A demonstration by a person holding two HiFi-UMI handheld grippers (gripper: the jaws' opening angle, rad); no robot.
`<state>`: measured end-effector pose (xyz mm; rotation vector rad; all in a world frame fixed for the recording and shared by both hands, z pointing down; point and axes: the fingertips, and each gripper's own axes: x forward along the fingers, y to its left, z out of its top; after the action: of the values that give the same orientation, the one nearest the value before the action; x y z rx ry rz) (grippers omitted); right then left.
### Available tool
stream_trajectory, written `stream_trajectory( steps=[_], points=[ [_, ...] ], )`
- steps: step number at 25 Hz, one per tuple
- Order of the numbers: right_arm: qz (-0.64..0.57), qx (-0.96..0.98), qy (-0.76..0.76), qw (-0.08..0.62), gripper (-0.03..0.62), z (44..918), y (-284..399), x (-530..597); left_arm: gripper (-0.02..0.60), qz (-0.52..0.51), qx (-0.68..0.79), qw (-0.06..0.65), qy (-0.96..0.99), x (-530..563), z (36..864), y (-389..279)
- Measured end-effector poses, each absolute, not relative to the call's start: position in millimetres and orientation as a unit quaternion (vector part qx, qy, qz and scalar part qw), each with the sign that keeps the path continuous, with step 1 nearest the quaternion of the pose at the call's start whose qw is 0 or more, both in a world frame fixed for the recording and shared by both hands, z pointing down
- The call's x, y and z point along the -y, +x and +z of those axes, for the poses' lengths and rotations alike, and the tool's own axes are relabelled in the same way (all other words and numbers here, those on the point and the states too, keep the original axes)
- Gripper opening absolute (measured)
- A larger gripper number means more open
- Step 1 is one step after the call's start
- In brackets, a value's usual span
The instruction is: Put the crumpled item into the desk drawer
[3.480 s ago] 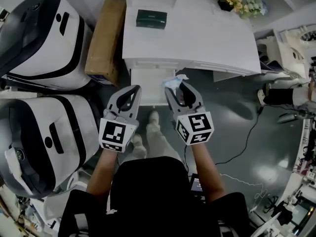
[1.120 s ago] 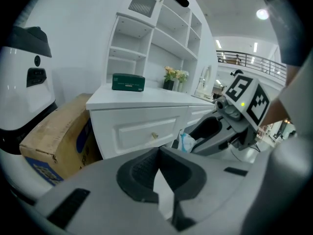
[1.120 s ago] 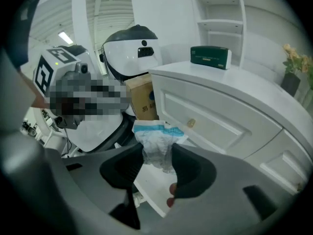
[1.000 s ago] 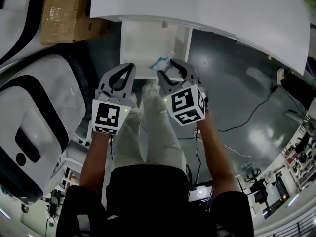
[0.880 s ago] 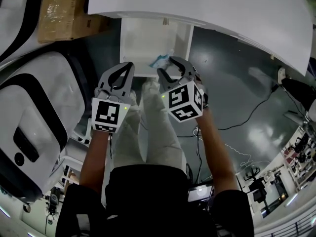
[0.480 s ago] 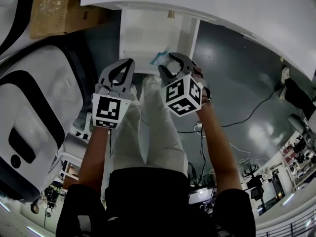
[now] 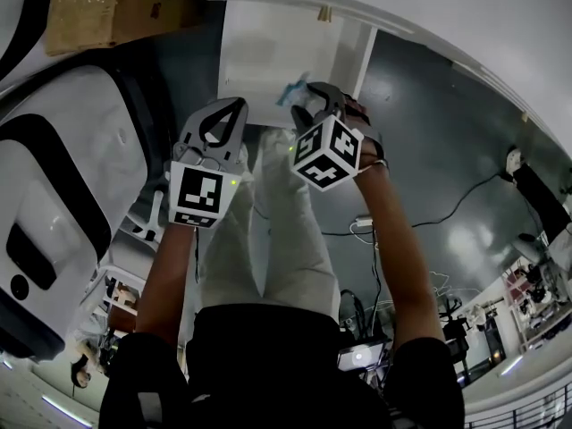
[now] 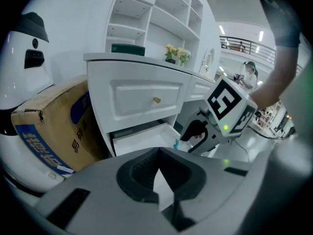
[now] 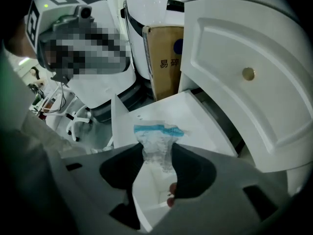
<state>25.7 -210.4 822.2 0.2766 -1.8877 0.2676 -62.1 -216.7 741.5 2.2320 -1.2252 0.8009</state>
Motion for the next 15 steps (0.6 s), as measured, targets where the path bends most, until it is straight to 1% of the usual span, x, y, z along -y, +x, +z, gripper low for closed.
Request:
stream_trajectory(
  steps=[5,15],
  points=[
    [0.109,0.797,0.100,0.586,0.179,841.5,27.6,210.3,0.006,0.286,0.447,0.242,0.812,217.0,746.9,-58.2],
    [0.091,0.786,0.073,0.608,0.181,883.8,27.1,213.1,0.006,0.310,0.426,0.219,0.821,218.4,762.7,-54.6]
  ],
)
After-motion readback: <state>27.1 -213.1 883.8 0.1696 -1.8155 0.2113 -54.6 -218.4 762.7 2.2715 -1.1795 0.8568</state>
